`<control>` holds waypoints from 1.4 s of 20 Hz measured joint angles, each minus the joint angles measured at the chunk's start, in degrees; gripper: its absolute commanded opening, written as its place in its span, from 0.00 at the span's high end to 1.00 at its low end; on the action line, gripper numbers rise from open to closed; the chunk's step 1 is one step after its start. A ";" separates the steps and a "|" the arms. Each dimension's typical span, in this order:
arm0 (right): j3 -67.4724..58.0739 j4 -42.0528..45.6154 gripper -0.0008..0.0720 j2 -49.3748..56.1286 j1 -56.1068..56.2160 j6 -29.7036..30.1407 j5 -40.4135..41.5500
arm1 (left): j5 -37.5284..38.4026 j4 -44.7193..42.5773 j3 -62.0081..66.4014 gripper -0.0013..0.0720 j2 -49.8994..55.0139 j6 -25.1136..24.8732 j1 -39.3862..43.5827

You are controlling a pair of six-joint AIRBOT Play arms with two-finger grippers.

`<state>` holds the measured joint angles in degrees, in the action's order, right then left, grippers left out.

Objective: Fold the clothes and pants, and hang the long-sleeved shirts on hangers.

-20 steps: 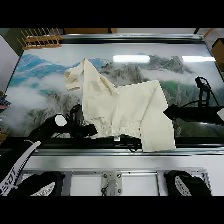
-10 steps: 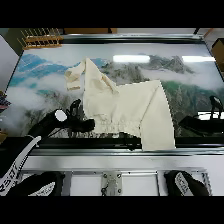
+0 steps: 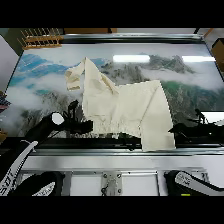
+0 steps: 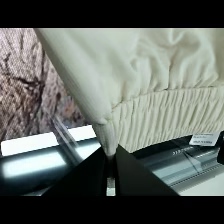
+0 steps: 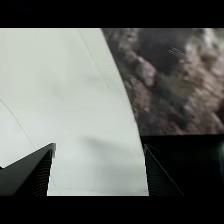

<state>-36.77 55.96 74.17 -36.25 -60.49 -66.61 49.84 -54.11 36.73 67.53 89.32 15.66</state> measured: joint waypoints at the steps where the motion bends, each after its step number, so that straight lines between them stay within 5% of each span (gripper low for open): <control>1: 0.00 -1.25 0.16 1.01 1.29 0.57 -0.02 | -0.07 -0.02 -0.04 0.96 -0.02 0.02 0.00; 2: 0.00 -1.97 0.25 1.86 2.54 0.87 0.11 | -0.02 -0.02 -0.04 0.96 -0.07 0.00 0.00; 4: 0.04 -2.03 0.81 2.89 4.46 1.62 2.01 | 0.00 -0.09 -0.07 0.96 -0.09 0.02 0.00; 5: 0.04 -1.79 0.97 3.32 5.20 1.66 2.75 | 0.00 -0.11 -0.07 0.96 -0.11 0.02 0.00; 9: -5.05 2.38 0.97 2.49 6.23 -0.24 2.93 | 0.92 -0.85 -0.07 0.96 -0.11 0.02 0.00; 13: -18.58 16.72 0.91 0.55 6.29 -12.11 4.57 | 3.87 -2.54 -0.09 0.96 -0.11 0.02 0.00; 15: -24.81 20.87 0.21 0.13 6.32 -17.55 6.56 | 5.01 -2.86 -0.09 0.96 -0.11 0.02 0.00; 16: -27.12 21.24 0.12 -0.02 6.36 -19.32 7.28 | 5.38 -2.93 -0.09 0.96 -0.11 0.02 0.00; 18: -29.81 19.74 0.32 -0.59 6.45 -21.05 6.97 | 5.79 -3.08 -0.09 0.96 -0.11 0.02 -0.02; 22: -25.29 12.66 0.32 -5.77 8.20 -19.28 2.97 | 6.12 -3.28 -0.09 0.96 -0.11 0.02 -0.02; 28: -0.37 6.36 0.31 -16.52 17.16 -21.81 1.77 | 5.75 -3.28 -0.09 0.96 -0.11 0.02 0.00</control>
<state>-37.15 62.33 57.65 -19.09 -82.30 -64.84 55.59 -57.39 36.64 67.42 89.34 15.66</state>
